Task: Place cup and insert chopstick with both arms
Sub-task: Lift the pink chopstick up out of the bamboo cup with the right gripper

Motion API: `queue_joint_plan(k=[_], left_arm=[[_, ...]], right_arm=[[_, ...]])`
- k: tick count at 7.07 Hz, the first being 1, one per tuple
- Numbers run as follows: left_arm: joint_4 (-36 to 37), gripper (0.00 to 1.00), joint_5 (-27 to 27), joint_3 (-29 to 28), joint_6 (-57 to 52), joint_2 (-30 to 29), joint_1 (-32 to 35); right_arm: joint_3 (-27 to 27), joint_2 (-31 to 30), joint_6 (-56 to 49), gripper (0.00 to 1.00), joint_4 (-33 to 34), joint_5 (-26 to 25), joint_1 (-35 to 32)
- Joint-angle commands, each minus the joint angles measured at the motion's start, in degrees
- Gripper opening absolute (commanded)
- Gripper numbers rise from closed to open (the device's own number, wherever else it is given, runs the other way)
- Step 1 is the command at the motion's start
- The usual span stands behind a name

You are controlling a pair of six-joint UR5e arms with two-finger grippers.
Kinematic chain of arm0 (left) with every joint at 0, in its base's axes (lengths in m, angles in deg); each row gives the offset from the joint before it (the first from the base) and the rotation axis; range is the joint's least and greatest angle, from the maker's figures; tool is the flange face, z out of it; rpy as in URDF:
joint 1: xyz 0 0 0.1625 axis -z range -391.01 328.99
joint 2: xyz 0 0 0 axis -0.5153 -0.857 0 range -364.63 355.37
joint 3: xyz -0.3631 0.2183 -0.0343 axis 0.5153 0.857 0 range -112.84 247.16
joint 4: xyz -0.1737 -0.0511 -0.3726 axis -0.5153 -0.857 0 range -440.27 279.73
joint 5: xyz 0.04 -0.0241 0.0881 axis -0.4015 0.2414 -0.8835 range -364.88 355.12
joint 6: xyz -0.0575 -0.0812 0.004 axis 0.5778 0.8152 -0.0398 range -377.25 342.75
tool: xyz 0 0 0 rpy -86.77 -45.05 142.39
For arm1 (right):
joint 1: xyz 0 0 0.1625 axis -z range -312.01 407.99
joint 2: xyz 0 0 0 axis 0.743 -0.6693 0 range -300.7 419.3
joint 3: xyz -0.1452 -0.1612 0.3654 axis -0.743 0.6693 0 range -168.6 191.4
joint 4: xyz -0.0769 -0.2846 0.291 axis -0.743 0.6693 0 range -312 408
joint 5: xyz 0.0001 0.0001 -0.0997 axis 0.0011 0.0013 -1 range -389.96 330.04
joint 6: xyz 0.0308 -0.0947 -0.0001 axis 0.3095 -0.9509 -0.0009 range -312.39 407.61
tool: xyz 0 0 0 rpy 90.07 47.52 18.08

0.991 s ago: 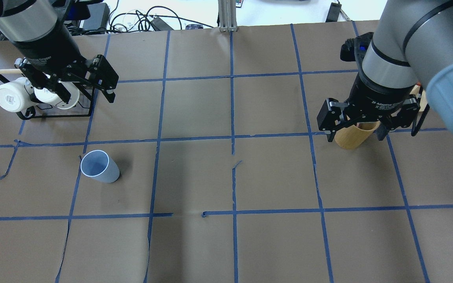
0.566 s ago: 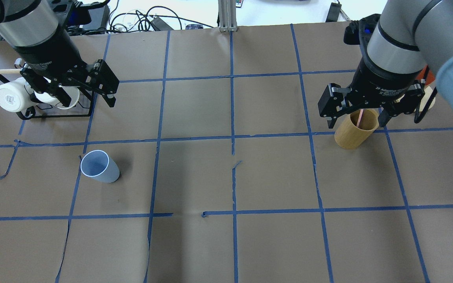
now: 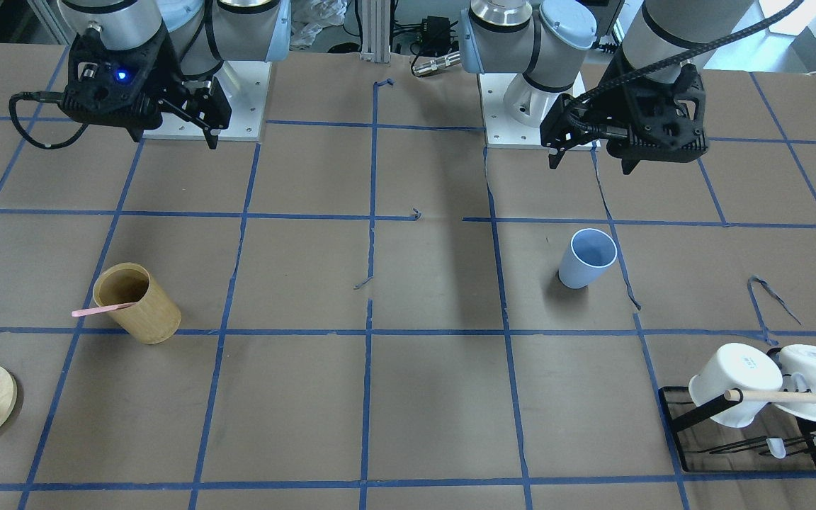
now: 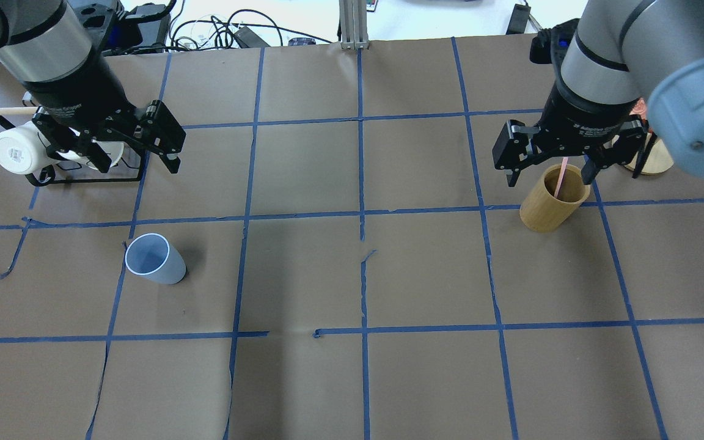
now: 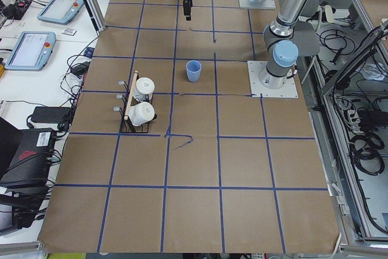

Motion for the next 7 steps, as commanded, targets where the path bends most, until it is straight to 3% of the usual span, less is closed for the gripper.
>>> queue_joint_plan(k=[1, 4, 7], left_arm=[[0.02, 1.0, 0.0, 0.11, 0.08, 0.01, 0.03], [-0.16, 1.0, 0.0, 0.11, 0.08, 0.1, 0.03], [-0.25, 1.0, -0.09, 0.11, -0.01, 0.1, 0.03]], right_arm=[[-1.02, 3.05, -0.1, 1.0, 8.86, 0.02, 2.18], [-2.94, 7.36, -10.1, 1.0, 20.69, -0.86, 11.04], [-7.69, 13.94, -10.29, 0.98, 37.84, 0.2, 11.6]])
